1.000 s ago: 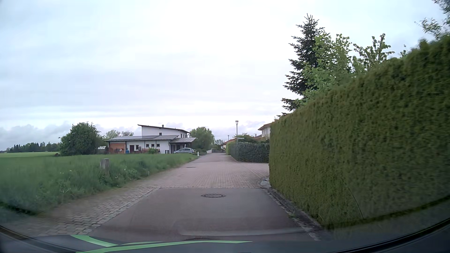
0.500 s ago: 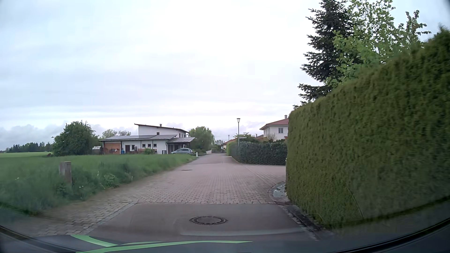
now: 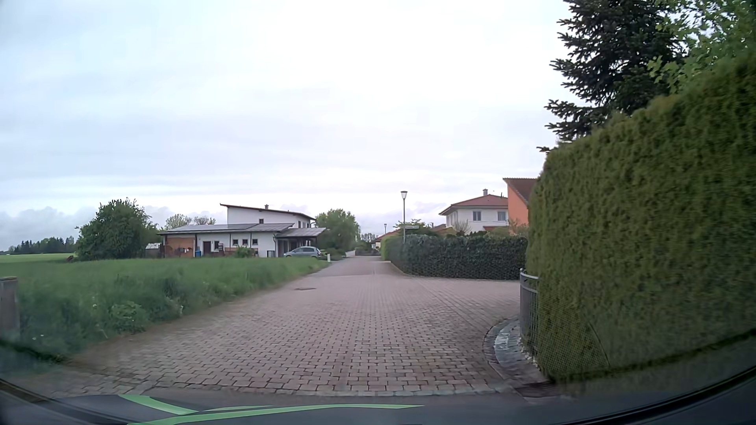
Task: Follow the waypoints while adhering to traffic rules and regulations
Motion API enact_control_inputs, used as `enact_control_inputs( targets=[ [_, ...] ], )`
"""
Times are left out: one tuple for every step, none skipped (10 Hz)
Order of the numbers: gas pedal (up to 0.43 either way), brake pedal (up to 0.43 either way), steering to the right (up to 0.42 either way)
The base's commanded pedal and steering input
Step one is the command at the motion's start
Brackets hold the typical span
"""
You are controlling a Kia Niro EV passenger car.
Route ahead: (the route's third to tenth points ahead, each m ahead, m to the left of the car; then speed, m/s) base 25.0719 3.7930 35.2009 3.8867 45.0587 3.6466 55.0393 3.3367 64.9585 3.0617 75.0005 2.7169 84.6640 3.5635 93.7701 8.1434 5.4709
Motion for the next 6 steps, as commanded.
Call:
enact_control_inputs(
  targets=[
    [0.000,0.128,-0.006],
    [0.000,0.128,-0.007],
    [0.000,0.128,-0.007],
    [0.000,0.128,-0.007],
    [0.000,0.128,-0.007],
    [0.000,0.128,-0.007]
  ],
)
